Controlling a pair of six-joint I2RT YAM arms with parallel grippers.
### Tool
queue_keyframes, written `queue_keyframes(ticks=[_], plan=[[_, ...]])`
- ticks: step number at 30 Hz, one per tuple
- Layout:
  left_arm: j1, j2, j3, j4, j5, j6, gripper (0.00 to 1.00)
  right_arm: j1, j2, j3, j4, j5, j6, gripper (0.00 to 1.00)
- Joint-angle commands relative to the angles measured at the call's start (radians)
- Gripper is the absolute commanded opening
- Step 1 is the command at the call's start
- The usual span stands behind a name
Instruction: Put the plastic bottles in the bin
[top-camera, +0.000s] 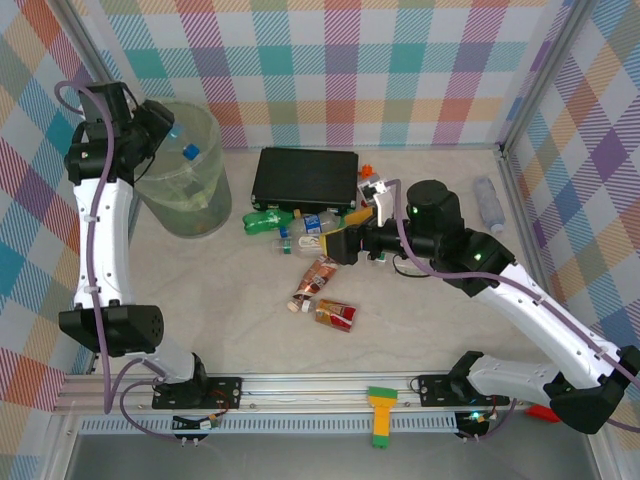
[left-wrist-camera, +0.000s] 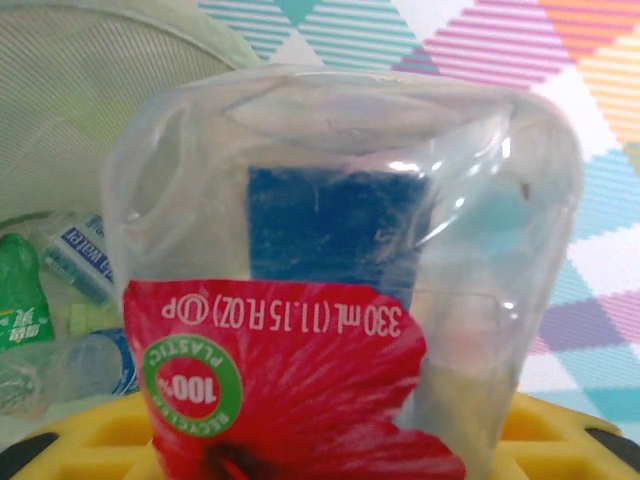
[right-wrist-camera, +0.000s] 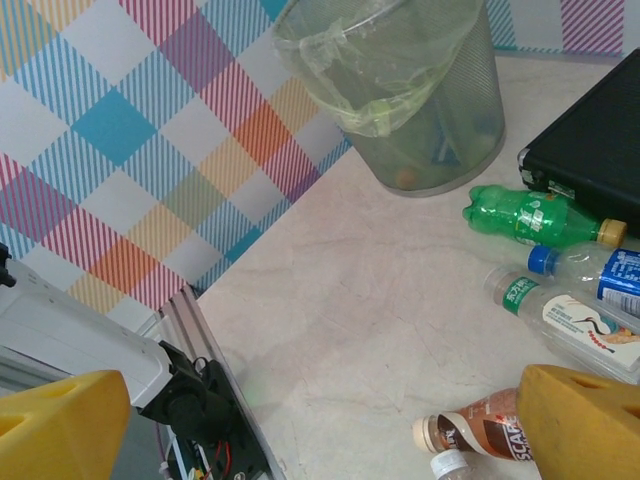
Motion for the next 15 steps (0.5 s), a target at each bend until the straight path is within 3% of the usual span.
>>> queue_keyframes(ticks=[1,8,15], plan=[[0.022,0.026,0.037,0.078,-0.041,-0.097,0.48,0.009,0.002,0.031,0.002,0.017,-0.020,0.99],[0.025,0.106,0.078,0.066,-0.151,-0.204,0.48,0.009,0.009,0.044,-0.013,0.030,-0.032,0.99],[0.026,0.182,0.105,0.122,-0.177,-0.247,0.52,0.009,0.008,0.043,-0.021,0.044,-0.032,0.99]])
